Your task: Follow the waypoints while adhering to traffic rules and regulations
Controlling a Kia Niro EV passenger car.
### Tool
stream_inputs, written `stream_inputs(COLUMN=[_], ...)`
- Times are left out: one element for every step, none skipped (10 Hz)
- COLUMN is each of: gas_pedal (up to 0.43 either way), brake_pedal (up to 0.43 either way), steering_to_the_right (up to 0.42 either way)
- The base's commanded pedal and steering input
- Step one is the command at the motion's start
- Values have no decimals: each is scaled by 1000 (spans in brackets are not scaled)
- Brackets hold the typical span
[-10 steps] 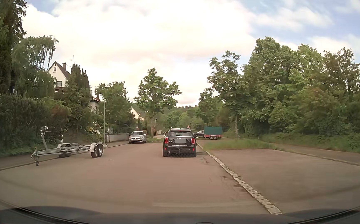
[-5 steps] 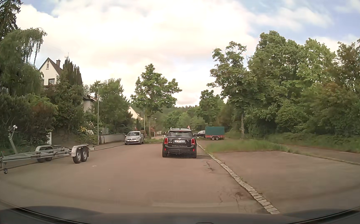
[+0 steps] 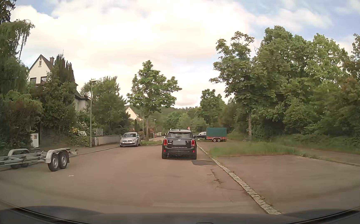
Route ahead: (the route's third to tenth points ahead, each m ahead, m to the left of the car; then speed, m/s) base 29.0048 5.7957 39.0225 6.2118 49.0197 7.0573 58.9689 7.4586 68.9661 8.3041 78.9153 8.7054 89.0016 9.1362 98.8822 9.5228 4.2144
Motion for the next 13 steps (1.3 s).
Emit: stream_inputs(gas_pedal=[0,0,0,0,0,0,0,0,0,0,0,0,0], brake_pedal=[0,0,0,0,0,0,0,0,0,0,0,0,0], steering_to_the_right=[-3,-3,-3,-3,-4,-4,-4,-4,-3,-3,-3,-4,-4])
